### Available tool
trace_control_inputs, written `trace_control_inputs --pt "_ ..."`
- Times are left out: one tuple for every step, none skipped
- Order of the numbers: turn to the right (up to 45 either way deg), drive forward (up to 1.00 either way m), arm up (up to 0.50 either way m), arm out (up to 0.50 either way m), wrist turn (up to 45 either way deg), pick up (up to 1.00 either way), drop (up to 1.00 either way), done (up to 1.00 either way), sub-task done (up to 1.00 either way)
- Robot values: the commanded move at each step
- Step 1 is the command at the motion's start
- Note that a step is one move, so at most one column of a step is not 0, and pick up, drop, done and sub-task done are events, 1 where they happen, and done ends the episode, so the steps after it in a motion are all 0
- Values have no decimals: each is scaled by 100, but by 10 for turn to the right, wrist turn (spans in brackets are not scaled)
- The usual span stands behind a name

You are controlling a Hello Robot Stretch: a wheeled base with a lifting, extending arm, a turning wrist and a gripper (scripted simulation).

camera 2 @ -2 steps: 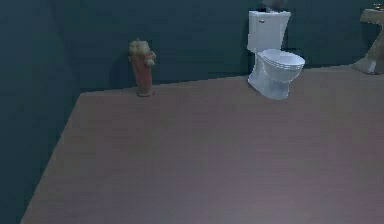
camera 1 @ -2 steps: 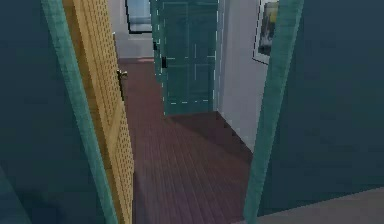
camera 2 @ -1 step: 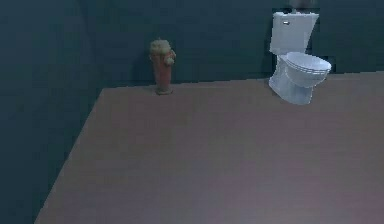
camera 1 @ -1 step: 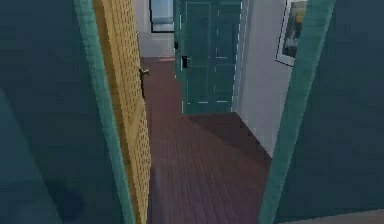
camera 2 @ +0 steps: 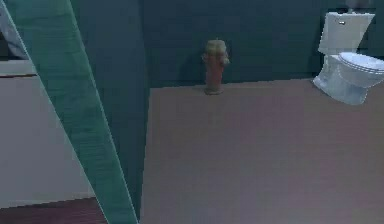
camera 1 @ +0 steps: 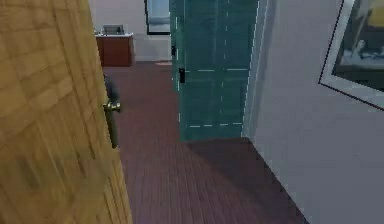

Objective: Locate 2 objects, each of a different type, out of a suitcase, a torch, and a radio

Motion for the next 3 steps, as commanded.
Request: trace_control_inputs --pt "0 80 0 0 0 0 0 0 0" --pt "-90 0 0 0 0 0 0 0 0" --pt "0 40 0 0 0 0 0 0 0"
